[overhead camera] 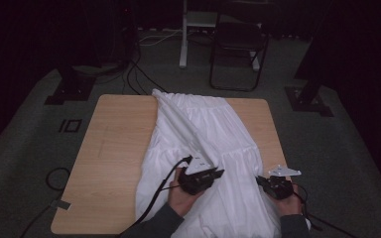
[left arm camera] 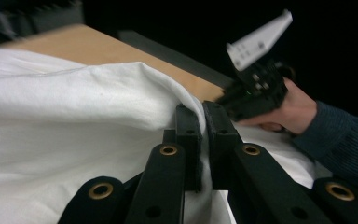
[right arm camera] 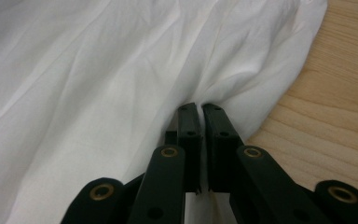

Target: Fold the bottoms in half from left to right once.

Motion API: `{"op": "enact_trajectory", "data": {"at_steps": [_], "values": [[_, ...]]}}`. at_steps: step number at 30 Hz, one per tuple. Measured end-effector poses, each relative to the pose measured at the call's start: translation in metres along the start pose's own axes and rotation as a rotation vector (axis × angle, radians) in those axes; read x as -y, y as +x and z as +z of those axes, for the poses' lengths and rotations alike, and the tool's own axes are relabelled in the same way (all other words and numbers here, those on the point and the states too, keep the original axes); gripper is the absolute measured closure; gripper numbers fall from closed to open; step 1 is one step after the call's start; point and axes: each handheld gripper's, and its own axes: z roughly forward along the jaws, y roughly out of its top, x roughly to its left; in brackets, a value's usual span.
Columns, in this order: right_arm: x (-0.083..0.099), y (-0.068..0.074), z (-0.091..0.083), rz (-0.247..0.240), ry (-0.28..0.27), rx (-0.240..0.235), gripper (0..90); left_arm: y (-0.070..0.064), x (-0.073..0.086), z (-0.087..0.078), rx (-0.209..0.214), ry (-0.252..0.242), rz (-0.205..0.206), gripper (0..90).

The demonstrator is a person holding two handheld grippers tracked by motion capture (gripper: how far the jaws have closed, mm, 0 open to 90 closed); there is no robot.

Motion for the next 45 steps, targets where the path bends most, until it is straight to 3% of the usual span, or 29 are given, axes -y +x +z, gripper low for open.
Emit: {"op": "enact_trajectory", "data": {"at_steps": [2, 4, 7, 9, 12, 15, 20, 22, 29, 32, 34, 35, 36, 38, 40, 42, 45], "values": [[0.000, 0.000, 0.000, 0.001, 0.001, 0.003, 85.6, 0.006, 0.007, 0.018, 0.046, 0.043, -0.042, 84.0], [-0.001, 0.001, 0.000, 0.008, 0.007, 0.002, 81.3, 0.012, 0.015, 0.023, 0.073, 0.062, -0.075, 71.1], [-0.004, 0.007, -0.002, -0.002, 0.018, 0.047, 62.2, 0.021, 0.021, 0.006, 0.056, 0.044, -0.077, 62.8], [-0.011, 0.013, -0.007, 0.014, -0.018, 0.058, 55.0, 0.030, 0.024, -0.013, 0.039, 0.015, -0.095, 60.5], [-0.027, 0.028, -0.018, 0.001, -0.084, 0.064, 50.6, 0.043, 0.029, -0.042, -0.049, -0.008, -0.097, 58.5], [-0.042, 0.048, -0.026, -0.018, -0.136, 0.027, 50.6, 0.053, 0.042, -0.070, -0.173, 0.014, -0.073, 55.8], [-0.063, 0.083, -0.023, -0.069, -0.139, -0.022, 46.2, 0.071, 0.075, -0.102, -0.345, 0.068, -0.098, 52.4], [-0.069, 0.095, -0.016, -0.079, -0.136, -0.051, 41.0, 0.079, 0.089, -0.109, -0.374, 0.084, -0.132, 51.9], [-0.083, 0.129, 0.012, -0.093, -0.086, -0.031, 13.5, 0.095, 0.124, -0.121, -0.463, 0.135, -0.217, 47.9], [-0.080, 0.134, 0.025, -0.109, -0.026, -0.010, 11.7, 0.100, 0.135, -0.124, -0.497, 0.157, -0.262, 44.9], [-0.075, 0.135, 0.031, -0.146, 0.020, 0.026, 12.6, 0.103, 0.141, -0.126, -0.519, 0.173, -0.283, 43.1], [-0.072, 0.135, 0.032, -0.162, 0.041, 0.043, 17.8, 0.105, 0.144, -0.127, -0.526, 0.180, -0.296, 42.1], [-0.068, 0.133, 0.032, -0.175, 0.055, 0.044, 29.7, 0.106, 0.147, -0.128, -0.530, 0.185, -0.311, 41.7], [-0.063, 0.125, 0.027, -0.180, 0.073, -0.005, 63.8, 0.109, 0.151, -0.128, -0.527, 0.187, -0.335, 41.8], [-0.059, 0.118, 0.020, -0.168, 0.062, -0.016, 80.1, 0.111, 0.153, -0.126, -0.519, 0.192, -0.355, 41.7], [-0.058, 0.110, 0.009, -0.145, 0.027, 0.001, 86.1, 0.111, 0.154, -0.122, -0.501, 0.202, -0.361, 41.7], [-0.058, 0.095, -0.010, -0.087, -0.058, 0.008, 87.3, 0.110, 0.154, -0.113, -0.472, 0.241, -0.354, 43.0]]}}
